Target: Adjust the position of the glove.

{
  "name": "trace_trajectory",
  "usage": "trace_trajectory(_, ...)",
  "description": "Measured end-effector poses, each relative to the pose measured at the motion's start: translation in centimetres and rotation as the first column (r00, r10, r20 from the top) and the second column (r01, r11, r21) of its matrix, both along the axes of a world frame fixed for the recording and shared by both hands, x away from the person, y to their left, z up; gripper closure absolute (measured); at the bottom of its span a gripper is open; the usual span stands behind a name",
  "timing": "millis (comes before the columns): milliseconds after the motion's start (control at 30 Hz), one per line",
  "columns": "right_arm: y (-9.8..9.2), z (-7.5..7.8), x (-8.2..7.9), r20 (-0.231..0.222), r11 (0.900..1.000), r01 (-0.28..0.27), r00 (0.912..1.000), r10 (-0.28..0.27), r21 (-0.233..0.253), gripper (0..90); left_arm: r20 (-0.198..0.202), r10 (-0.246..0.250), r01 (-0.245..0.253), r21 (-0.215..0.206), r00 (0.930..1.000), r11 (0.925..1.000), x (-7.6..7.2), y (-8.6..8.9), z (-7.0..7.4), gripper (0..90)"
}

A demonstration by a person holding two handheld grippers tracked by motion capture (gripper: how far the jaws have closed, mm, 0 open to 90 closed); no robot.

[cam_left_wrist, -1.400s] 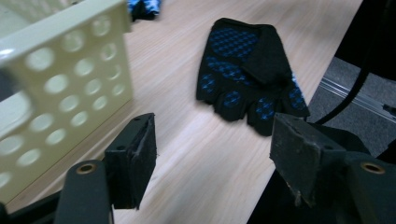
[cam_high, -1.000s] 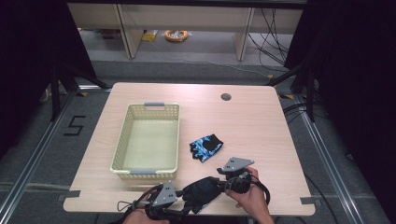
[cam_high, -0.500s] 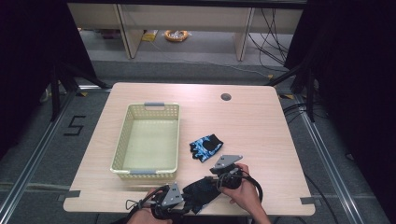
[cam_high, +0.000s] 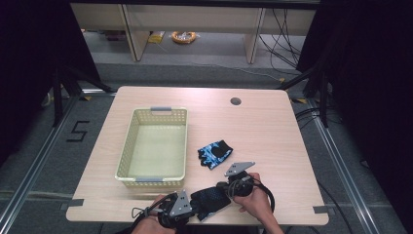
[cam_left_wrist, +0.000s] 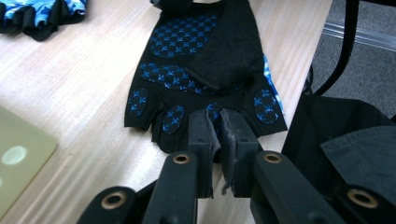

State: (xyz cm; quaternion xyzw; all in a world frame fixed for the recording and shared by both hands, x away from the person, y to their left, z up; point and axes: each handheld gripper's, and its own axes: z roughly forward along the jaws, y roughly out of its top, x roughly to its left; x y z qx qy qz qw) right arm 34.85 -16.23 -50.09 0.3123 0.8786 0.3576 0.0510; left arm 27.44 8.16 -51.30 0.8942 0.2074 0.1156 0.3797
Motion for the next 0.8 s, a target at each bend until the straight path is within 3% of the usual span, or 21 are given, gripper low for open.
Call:
trace_trajectory(133,-0.6,1.0,-0.4,0.024,0.999,0.020,0.9995,-0.020,0.033,87.0,0.020,0.013,-0.012,-0.022,0.9997,0.9997,0.4,0.1,0.5,83.6)
trace_trajectory(167,-0.8,1.4,-0.6,0.034,0.999,0.029,0.9989,-0.031,0.044,87.0,0.033,0.006,-0.006,-0.004,0.9994,1.0000,0.7,0.1,0.8,83.7)
trace_trajectory(233,-1.4,2.1,-0.8,0.043,0.997,0.049,0.9978,-0.051,0.059,87.0,0.057,0.028,-0.026,-0.025,0.9980,0.9993,1.2,-0.1,1.2,83.8)
trace_trajectory(333,-2.2,2.6,-1.0,0.049,0.995,0.079,0.9954,-0.082,0.065,87.0,0.061,0.037,-0.035,-0.037,0.9974,0.9987,2.0,-0.7,1.6,83.7)
trace_trajectory(533,-3.3,2.1,-0.9,0.020,0.988,0.137,0.9902,-0.138,0.072,87.0,0.087,0.041,-0.040,-0.016,0.9954,0.9991,2.7,-1.5,1.1,83.2)
trace_trajectory(600,-3.4,1.5,-0.9,0.002,0.989,0.137,0.9905,-0.137,0.052,87.0,0.093,0.029,-0.031,0.016,0.9952,0.9994,2.9,-1.8,0.5,82.8)
trace_trajectory(633,-3.3,1.4,-1.0,-0.005,0.989,0.138,0.9904,-0.138,0.045,86.9,0.078,0.035,-0.036,0.007,0.9963,0.9993,2.7,-1.9,0.1,82.5)
trace_trajectory(700,-3.2,1.2,-1.0,-0.007,0.990,0.136,0.9907,-0.136,0.025,86.8,0.070,0.026,-0.028,0.024,0.9972,0.9993,2.7,-1.8,-0.1,81.6)
trace_trajectory(733,-3.0,0.8,-0.9,0.013,0.989,0.144,0.9894,-0.145,0.043,86.7,0.069,0.027,-0.029,0.026,0.9973,0.9993,2.7,-1.9,-0.2,81.4)
trace_trajectory(800,-2.9,0.7,-1.0,-0.005,0.991,0.132,0.9912,-0.132,0.000,86.4,0.077,0.022,-0.024,0.031,0.9968,0.9992,2.6,-1.8,-0.1,80.9)
